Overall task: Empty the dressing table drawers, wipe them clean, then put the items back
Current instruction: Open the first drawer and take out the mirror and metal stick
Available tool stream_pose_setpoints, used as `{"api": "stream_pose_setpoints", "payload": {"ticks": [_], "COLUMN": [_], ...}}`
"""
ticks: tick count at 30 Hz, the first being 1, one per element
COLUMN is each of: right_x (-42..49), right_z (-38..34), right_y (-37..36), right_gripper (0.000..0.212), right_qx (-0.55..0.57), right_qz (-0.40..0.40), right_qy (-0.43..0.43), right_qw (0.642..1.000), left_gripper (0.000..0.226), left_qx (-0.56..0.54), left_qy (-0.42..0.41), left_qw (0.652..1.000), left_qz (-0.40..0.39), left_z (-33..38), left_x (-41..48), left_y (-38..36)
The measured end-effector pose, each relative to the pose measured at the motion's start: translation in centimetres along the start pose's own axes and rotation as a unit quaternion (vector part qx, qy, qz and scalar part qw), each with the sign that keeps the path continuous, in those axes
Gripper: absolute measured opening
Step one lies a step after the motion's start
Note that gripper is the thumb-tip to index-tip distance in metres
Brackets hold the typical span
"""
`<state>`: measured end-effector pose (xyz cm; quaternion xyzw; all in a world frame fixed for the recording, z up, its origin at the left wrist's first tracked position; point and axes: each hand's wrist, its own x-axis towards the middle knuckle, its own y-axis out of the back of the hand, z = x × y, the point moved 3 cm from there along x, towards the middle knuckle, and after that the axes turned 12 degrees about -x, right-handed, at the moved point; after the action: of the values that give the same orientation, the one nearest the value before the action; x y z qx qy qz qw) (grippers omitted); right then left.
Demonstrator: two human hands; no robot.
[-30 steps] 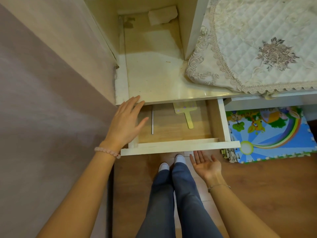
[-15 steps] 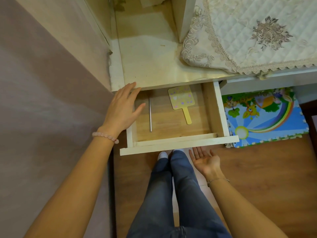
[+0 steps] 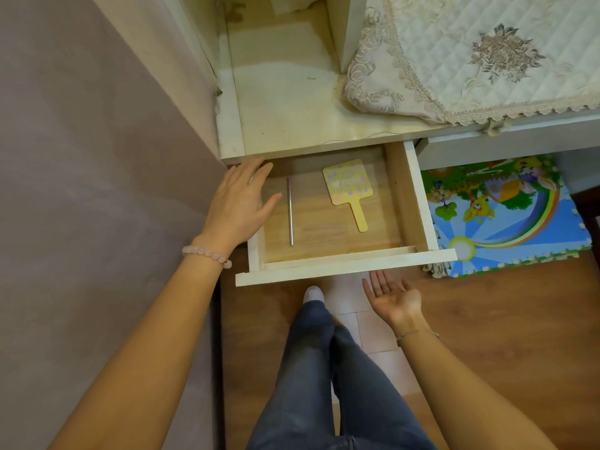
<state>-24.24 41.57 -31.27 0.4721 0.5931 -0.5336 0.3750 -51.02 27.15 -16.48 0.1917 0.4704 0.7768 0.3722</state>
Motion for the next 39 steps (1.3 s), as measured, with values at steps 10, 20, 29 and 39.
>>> {"api": "stream_pose_setpoints", "payload": {"ticks": [10, 20, 29, 39], "right_x": [-0.2, -0.8, -2.1, -3.4], "right_z": [0.2, 0.4, 0.9, 0.8], "right_y": [1.3, 2.1, 3.2, 3.7], "right_gripper": [0.046, 0.047, 0.048, 0.048], "right_qx": [-0.027, -0.041, -0.048, -0.098], "right_qz": [-0.02, -0.019, -0.015, -0.049], "right_qy": [0.005, 0.004, -0.002, 0.028], "right_qw": [0.999, 0.999, 0.999, 0.994], "left_gripper": [0.05, 0.048, 0.049, 0.047], "left_qx": [0.015, 0.047, 0.048, 0.053], "left_qy": [0.005, 0.005, 0.002, -0.003], "left_qw": [0.999, 0.994, 0.994, 0.992], "left_qz": [0.046, 0.095, 0.102, 0.115], "left_z": [2.3, 4.4, 6.1, 7.3], "left_x": [-4.4, -8.7, -11.3, -13.1], "left_y": [-0.2, 0.4, 0.3, 0.8]}}
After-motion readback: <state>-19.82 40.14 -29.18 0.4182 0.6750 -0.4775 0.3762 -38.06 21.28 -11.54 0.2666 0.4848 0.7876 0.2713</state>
